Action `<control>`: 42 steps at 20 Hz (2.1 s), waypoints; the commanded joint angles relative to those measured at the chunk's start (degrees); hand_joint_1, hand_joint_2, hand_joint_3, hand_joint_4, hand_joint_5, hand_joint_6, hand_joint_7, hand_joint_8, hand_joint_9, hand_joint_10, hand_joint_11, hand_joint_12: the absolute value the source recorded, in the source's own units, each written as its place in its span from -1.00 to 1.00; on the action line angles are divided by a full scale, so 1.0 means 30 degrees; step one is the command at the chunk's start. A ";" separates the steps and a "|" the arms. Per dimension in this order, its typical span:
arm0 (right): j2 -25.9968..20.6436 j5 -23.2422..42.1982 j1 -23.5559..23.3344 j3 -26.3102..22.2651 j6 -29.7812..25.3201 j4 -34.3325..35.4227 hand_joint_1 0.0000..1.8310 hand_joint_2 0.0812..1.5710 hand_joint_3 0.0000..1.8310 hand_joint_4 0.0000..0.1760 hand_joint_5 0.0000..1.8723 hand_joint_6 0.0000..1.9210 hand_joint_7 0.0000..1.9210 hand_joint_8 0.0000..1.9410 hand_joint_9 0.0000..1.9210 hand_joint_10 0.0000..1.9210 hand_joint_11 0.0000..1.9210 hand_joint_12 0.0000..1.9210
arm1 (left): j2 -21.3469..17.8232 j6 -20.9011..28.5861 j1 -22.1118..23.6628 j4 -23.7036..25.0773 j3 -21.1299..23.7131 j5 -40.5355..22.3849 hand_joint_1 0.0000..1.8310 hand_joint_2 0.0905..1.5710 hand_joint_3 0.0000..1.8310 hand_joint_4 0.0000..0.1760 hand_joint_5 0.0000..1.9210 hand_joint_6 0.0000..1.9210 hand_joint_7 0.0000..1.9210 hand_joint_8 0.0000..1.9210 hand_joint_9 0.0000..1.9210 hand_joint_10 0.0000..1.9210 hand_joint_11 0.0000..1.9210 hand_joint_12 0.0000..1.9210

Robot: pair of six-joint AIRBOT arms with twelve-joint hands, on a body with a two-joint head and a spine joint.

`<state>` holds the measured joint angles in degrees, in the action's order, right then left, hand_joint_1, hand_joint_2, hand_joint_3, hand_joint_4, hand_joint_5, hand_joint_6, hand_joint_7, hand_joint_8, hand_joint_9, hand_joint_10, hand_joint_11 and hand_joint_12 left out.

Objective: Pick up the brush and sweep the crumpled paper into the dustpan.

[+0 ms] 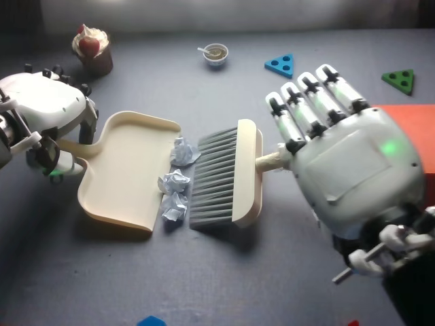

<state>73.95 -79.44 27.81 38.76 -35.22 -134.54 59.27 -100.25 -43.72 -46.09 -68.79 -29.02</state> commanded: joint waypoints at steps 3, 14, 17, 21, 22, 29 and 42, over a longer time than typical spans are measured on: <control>0.0993 -0.1509 0.0026 0.1538 0.0003 -0.1798 0.13 0.10 -1.00 -1.00 -0.84 -1.00 -0.80 -1.00 -0.78 -1.00 -0.71 -0.99 | 0.0121 -0.0015 0.0325 0.0471 -0.0193 -0.1896 0.20 0.37 -1.00 -1.00 0.05 -0.04 -0.46 -1.00 -0.55 -1.00 -0.79 -0.51; 0.4066 -0.1278 -0.0808 0.6412 -0.0356 -0.1626 0.13 0.13 -0.99 -1.00 -0.84 -1.00 -0.82 -1.00 -0.81 -1.00 -0.74 -1.00 | 0.0348 -0.0016 0.0600 0.0660 -0.0428 -0.1650 0.19 0.37 -1.00 -0.92 0.05 -0.02 -0.49 -1.00 -0.56 -1.00 -0.79 -0.53; 0.4398 -0.1076 -0.0831 0.6892 -0.0427 -0.1192 0.13 0.13 -1.00 -1.00 -0.85 -1.00 -0.81 -1.00 -0.80 -1.00 -0.74 -1.00 | 0.0377 -0.0011 0.0629 0.0650 -0.0481 -0.1684 0.20 0.36 -1.00 -1.00 0.07 -0.06 -0.46 -0.99 -0.52 -0.99 -0.76 -0.53; 0.4791 -0.0921 -0.0635 0.7459 -0.0624 -0.1202 0.14 0.14 -0.99 -1.00 -0.84 -1.00 -0.82 -1.00 -0.81 -1.00 -0.75 -1.00 | 0.0407 0.0022 0.0633 0.0702 -0.0474 -0.1617 0.21 0.36 -1.00 -1.00 0.07 -0.07 -0.48 -1.00 -0.57 -1.00 -0.77 -0.54; 0.4833 -0.0919 -0.0612 0.7522 -0.0624 -0.1202 0.12 0.14 -1.00 -1.00 -0.84 -1.00 -0.81 -1.00 -0.80 -0.99 -0.73 -0.99 | 0.0411 0.0045 0.0635 0.0753 -0.0466 -0.1617 0.21 0.36 -1.00 -1.00 0.06 -0.05 -0.49 -1.00 -0.55 -0.99 -0.75 -0.53; 0.5030 -0.0698 -0.0065 0.8045 -0.0717 -0.1202 0.12 0.14 -1.00 -1.00 -0.86 -1.00 -0.84 -1.00 -0.82 -1.00 -0.77 -1.00 | 0.0425 0.0062 0.0692 0.0931 -0.0248 -0.1596 0.20 0.38 -1.00 -1.00 0.04 -0.01 -0.51 -1.00 -0.60 -1.00 -0.80 -0.51; 0.5441 -0.0232 0.0019 0.9012 -0.1048 -0.1628 0.17 0.21 -1.00 -1.00 -0.74 -0.99 -0.74 -1.00 -0.72 -0.99 -0.69 -0.97 | 0.0507 0.0056 0.0862 0.1019 -0.0315 -0.1547 0.18 0.38 -1.00 -0.77 0.03 0.00 -0.46 -1.00 -0.53 -0.99 -0.85 -0.31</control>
<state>90.61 -75.22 27.75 65.76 -38.65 -134.37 60.62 -100.01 -41.82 -44.56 -69.38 -28.18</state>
